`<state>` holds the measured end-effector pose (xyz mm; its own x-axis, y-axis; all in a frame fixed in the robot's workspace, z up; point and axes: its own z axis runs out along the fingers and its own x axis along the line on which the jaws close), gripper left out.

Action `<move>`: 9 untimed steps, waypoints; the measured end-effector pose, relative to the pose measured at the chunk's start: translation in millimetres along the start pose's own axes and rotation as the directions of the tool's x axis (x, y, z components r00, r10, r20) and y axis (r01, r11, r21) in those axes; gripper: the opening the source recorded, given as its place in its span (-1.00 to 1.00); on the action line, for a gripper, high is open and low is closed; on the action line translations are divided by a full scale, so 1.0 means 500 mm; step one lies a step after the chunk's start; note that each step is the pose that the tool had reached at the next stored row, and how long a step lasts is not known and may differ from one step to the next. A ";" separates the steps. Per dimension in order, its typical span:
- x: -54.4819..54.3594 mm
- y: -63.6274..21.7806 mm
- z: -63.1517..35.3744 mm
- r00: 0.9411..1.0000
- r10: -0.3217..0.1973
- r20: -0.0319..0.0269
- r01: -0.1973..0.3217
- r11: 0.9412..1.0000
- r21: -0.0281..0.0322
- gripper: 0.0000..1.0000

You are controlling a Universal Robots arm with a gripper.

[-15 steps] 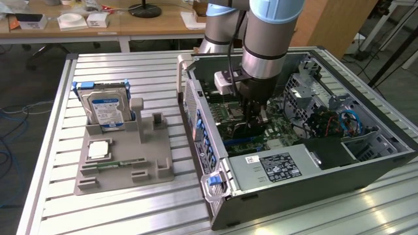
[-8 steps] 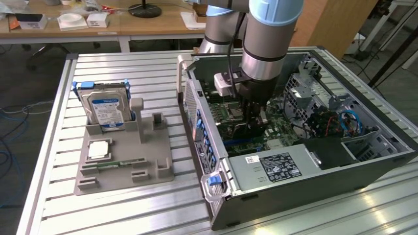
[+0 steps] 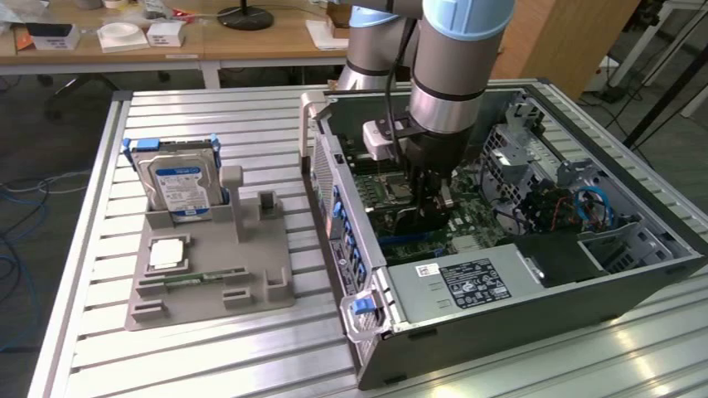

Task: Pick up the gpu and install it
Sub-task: 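Insert the gpu into the slot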

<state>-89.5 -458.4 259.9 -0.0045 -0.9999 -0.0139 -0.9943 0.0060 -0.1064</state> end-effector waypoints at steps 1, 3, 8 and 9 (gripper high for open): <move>0.000 0.000 0.000 1.000 0.000 0.000 0.000 1.000 0.000 -0.48; 0.000 -0.001 0.000 1.000 0.000 0.000 0.000 1.000 0.000 -0.48; -0.001 -0.002 -0.001 1.000 0.000 0.000 0.000 1.000 0.000 -0.48; -0.002 -0.002 -0.002 1.000 0.000 -0.001 0.000 1.000 -0.001 -0.48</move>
<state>-88.4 -457.6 261.2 -0.0043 -0.9999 -0.0125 -0.9944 0.0056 -0.1058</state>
